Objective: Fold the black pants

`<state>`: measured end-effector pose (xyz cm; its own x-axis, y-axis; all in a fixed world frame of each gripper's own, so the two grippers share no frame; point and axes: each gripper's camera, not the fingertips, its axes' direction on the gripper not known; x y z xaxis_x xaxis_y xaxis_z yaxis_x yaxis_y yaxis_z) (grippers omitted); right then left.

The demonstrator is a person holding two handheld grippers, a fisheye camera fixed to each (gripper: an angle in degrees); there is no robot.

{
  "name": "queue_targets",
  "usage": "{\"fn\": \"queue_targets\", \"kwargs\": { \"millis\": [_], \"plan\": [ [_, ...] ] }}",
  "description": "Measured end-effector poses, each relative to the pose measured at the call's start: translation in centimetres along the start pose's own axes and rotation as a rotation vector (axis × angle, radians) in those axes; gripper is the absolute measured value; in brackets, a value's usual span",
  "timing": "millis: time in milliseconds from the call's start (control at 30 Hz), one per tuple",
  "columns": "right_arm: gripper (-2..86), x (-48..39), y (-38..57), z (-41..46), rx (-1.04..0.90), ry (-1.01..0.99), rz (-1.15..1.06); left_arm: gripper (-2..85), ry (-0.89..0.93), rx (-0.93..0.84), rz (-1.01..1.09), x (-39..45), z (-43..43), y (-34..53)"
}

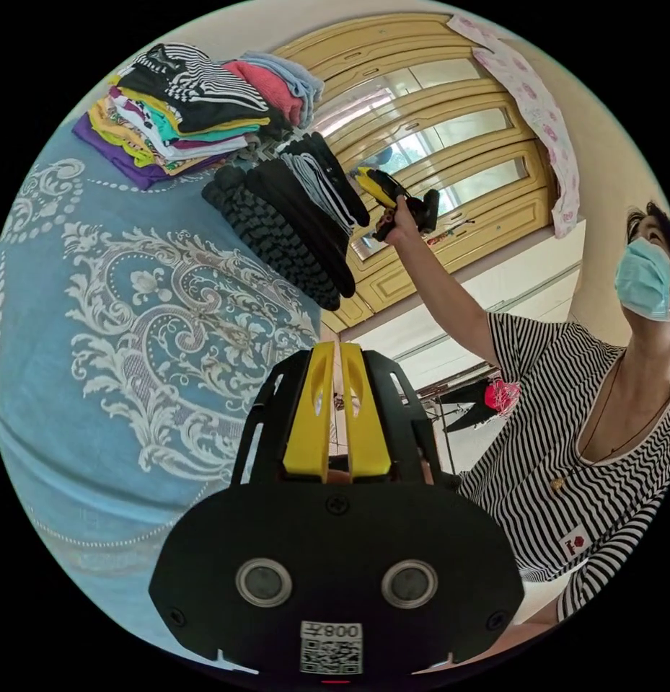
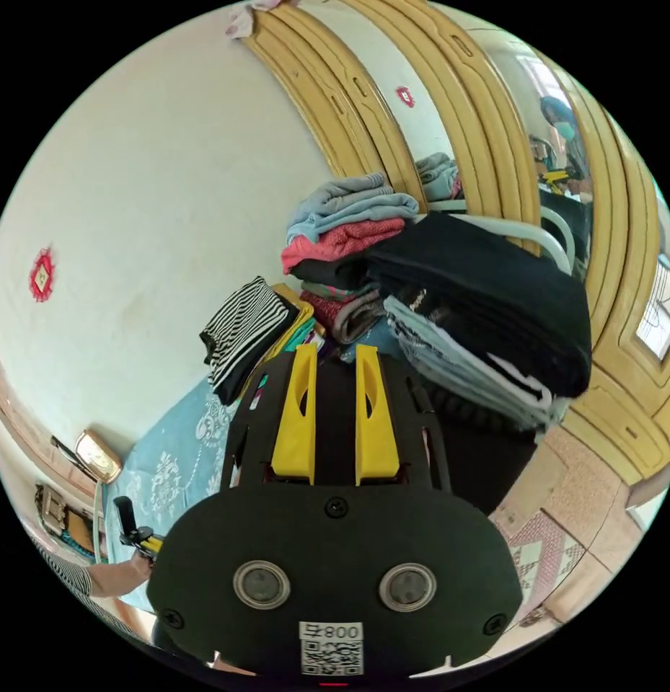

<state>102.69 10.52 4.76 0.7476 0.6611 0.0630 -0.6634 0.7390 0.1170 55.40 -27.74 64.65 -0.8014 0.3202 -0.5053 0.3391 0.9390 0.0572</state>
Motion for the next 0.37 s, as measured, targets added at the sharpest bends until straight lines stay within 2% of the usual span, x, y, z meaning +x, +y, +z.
{"fn": "queue_targets", "kwargs": {
  "millis": [300, 367],
  "plan": [
    [12.3, -4.8, -8.5, 3.0, -0.069, 0.316, -0.164, 2.8, 0.103, -0.033, -0.152, 0.8, 2.5, -3.7],
    [13.2, -5.5, -9.0, 4.6, -0.143, 0.361, -0.192, 2.9, 0.121, -0.032, -0.191, 1.1, 2.9, -4.3]
  ]
}}
